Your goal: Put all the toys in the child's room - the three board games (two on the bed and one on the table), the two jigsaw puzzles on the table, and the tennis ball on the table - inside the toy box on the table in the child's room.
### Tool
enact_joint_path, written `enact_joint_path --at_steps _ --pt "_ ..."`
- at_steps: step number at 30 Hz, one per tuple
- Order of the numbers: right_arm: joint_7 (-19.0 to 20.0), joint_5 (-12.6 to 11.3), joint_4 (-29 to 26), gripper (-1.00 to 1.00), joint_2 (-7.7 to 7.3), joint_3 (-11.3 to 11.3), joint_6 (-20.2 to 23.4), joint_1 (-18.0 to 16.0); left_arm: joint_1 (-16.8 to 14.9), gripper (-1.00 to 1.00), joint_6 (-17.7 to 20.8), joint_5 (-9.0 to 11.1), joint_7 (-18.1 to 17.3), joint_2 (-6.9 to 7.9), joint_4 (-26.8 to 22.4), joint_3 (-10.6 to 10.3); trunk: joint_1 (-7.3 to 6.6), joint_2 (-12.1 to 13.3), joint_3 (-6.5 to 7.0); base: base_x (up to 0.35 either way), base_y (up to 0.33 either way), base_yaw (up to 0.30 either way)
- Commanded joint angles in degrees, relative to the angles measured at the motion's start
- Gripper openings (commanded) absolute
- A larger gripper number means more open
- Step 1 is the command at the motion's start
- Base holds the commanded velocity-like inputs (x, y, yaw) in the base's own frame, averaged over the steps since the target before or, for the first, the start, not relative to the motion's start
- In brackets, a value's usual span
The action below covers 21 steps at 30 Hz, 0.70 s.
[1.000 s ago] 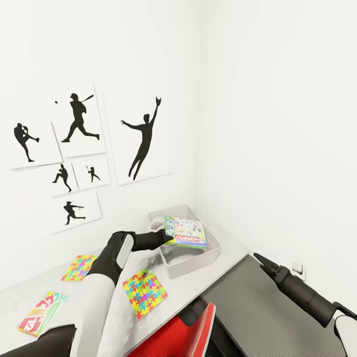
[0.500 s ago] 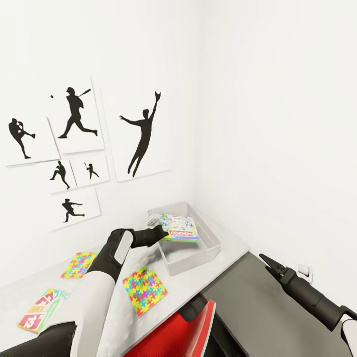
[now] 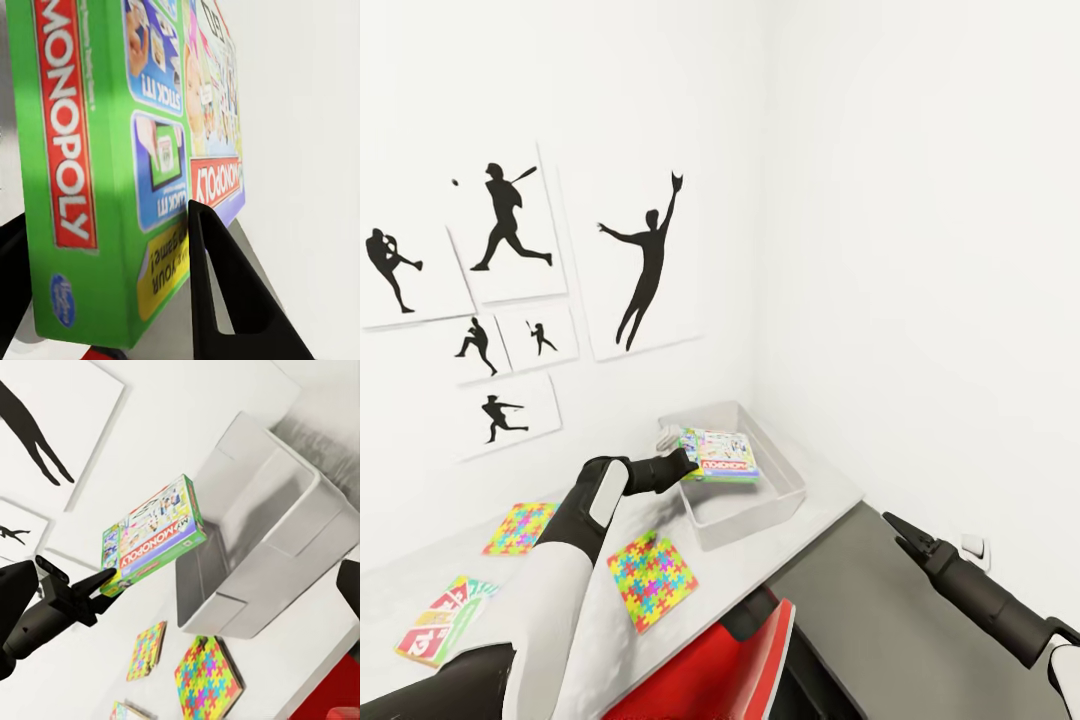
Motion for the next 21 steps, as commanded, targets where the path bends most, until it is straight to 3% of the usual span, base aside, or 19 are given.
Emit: enact_joint_path --at_steps 1,11,17,21 --pt "0.2 0.0 0.0 1.00 0.00 -0.1 0.4 -0.1 -0.1 -1.00 0.4 -0.1 -0.2 -0.08 0.0 0.4 0.04 -0.1 -0.23 0.000 0.000 0.000" --pt "2.5 0.0 0.0 1.00 0.00 -0.1 0.3 0.0 -1.0 -1.00 0.7 0.0 -0.7 -0.08 -0.1 0.2 0.04 -0.1 -1.17 0.000 0.000 0.000" --pt "3.3 0.0 0.0 1.00 0.00 -1.2 0.3 0.0 -1.5 -1.00 0.8 0.1 -1.0 -0.08 -0.1 -2.9 0.04 -0.1 -1.73 0.000 0.000 0.000" --pt "3.5 0.0 0.0 1.00 0.00 -1.8 0.3 0.1 -1.6 -1.00 0.8 1.7 -1.0 -0.08 -0.1 -4.2 0.04 -0.1 -2.10 0.000 0.000 0.000"
